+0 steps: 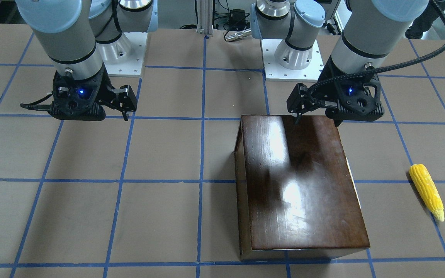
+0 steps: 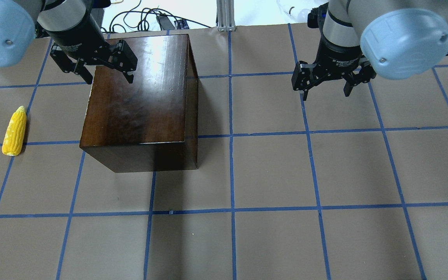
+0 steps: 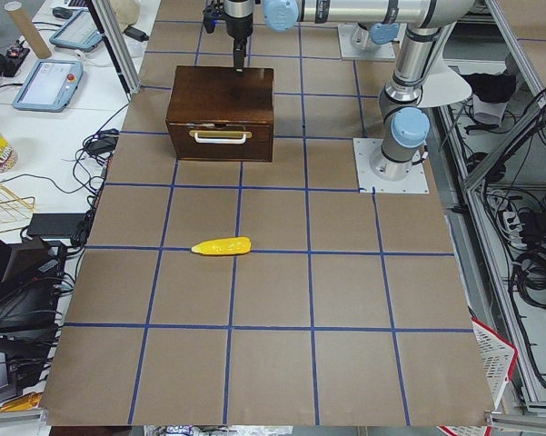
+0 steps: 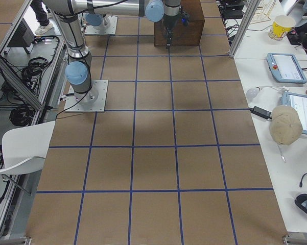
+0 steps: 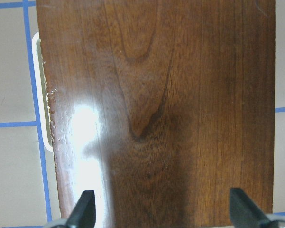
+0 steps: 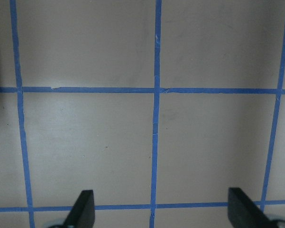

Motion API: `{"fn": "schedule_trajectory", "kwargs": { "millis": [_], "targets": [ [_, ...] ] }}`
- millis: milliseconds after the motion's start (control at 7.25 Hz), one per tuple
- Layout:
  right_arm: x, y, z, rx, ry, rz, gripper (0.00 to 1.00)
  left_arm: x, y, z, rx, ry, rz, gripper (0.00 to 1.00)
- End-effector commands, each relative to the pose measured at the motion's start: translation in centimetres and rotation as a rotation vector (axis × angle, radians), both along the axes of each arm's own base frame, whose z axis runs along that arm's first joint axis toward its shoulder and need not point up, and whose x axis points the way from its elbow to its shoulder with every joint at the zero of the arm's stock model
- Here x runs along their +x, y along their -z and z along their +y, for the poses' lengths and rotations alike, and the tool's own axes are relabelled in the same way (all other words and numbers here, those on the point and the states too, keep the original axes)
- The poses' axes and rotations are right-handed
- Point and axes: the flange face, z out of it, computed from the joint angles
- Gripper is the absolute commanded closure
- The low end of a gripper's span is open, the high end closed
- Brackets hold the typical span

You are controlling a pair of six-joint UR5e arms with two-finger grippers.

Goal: Open drawer and put corn inside

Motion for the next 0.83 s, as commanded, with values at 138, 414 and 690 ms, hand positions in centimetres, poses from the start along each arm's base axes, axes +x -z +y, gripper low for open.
{"fn": "schedule_trajectory", "kwargs": {
  "millis": [138, 414, 690],
  "targets": [
    [0.0, 0.0, 0.0, 0.0, 0.0, 0.0, 0.0, 0.01, 0.33, -0.22, 0.006, 0.0, 0.001, 0.0],
    [0.0, -0.01, -0.01, -0.001, 0.0, 0.0, 0.0, -0.26, 0.25, -0.26, 0.003, 0.003, 0.004, 0.0],
    [0.0, 0.0, 0.0, 0.0, 0.0, 0.0, 0.0, -0.32, 0.43, -0.18, 0.009, 0.006, 0.001, 0.0]
  ]
}}
